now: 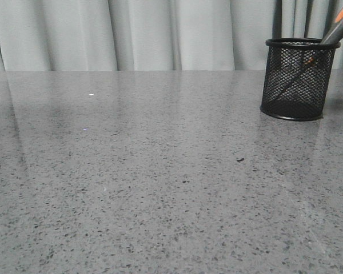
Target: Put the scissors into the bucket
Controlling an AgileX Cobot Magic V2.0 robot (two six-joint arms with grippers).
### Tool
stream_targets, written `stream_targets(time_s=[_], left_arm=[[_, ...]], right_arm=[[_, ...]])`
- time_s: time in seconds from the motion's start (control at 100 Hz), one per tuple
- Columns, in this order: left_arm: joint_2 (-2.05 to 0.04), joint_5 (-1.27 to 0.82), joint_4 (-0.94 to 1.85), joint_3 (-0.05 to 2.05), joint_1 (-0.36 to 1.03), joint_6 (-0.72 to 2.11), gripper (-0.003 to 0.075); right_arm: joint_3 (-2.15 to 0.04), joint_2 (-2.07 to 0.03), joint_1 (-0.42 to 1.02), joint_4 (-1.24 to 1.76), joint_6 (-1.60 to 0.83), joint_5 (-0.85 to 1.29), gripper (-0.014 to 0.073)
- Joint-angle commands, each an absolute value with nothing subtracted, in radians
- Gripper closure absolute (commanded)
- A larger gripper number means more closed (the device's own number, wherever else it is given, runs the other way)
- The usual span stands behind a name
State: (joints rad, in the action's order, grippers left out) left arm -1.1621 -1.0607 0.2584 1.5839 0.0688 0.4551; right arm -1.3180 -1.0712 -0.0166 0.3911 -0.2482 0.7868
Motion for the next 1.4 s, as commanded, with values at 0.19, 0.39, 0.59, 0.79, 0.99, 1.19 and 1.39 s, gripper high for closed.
stream_targets(time_s=[0.19,0.39,0.59,0.79,0.99,1.19,1.39], left_arm=[[-0.829,-0.436,0.326,1.079,0.066,0.456,0.0741],[-0.593,-0.181,0.333,0.715,0.066,0.456,0.0741],[-0.403,-0.104,0.342,0.476,0.066,0.456,0.0741],[-0.220,-0.063,0.441,0.323,0.066,0.456,0.0741],[-0.144,0.000,0.460,0.304,0.066,0.456,0.0741],[-0.143,0.000,0.460,0.304,0.066,0.456,0.0741],[-0.143,0.000,0.460,0.304,0.066,0.456,0.0741]], right_arm=[[-0.916,-0.785,-0.024,0.421,-0.277,0.301,0.0662],[-0.679,-0.601,-0.024,0.417,-0.340,0.196,0.0662],[-0.482,-0.439,-0.024,0.417,-0.340,0.130,0.0662],[-0.331,-0.280,-0.024,0.417,-0.340,0.104,0.0662],[-0.305,-0.227,-0.024,0.421,-0.340,0.099,0.0662],[-0.305,-0.227,-0.024,0.430,-0.337,0.101,0.0662],[-0.305,-0.227,-0.024,0.430,-0.337,0.101,0.0662]])
